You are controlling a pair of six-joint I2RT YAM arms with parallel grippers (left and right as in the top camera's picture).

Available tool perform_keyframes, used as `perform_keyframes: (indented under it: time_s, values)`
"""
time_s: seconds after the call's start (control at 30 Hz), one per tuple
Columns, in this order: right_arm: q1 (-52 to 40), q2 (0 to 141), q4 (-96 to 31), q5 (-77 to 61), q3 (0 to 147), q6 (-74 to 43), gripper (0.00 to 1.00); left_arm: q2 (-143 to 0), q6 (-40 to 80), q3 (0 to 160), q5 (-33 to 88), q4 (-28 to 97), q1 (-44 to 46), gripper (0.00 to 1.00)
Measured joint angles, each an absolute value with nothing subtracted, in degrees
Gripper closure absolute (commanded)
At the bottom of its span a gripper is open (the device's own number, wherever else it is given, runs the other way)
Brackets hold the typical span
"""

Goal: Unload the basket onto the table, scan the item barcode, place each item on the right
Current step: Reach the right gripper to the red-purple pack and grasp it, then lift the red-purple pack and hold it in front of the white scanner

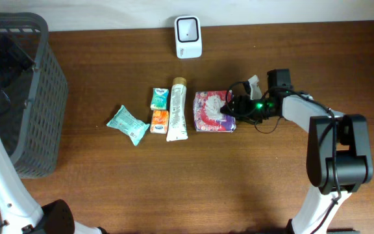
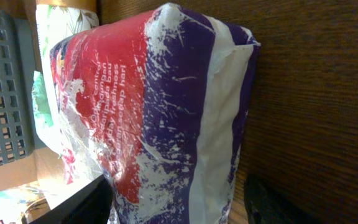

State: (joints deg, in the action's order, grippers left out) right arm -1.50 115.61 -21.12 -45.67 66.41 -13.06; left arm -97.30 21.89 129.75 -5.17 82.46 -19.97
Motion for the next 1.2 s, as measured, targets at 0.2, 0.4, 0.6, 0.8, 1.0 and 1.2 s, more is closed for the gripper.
perform_keyframes:
  time_s: [0.2, 0.4, 0.6, 0.8, 1.0, 1.2]
  values:
    - [-5.1, 116.3, -19.1, -44.7, 66.6, -13.0, 0.96, -97.3, 21.9, 129.8, -5.2, 82.5, -20.0, 0.01]
    - [-4.9, 114.2, -26.2, -41.2, 68.1, -13.0, 0.96, -97.3, 21.9, 129.8, -5.2, 82.5, -20.0, 0.01]
    - [-4.8, 104.8, -46.0, -20.9, 77.2, -13.1, 0.96, -97.3, 21.9, 129.8, -5.2, 82.5, -20.0, 0.01]
    - [-5.0, 101.9, -59.7, 8.9, 82.1, -20.3, 0.96, -97.3, 21.9, 129.8, -5.2, 82.4, -20.0, 0.01]
    - [-5.7, 102.3, -59.8, 17.3, 80.5, -22.3, 0.90, -97.3, 21.9, 129.8, -5.2, 82.5, -20.0, 0.01]
    - [-13.5, 104.7, -57.6, 18.9, 80.4, -21.7, 0.76, -97.3, 21.9, 129.8, -5.2, 82.6, -20.0, 0.01]
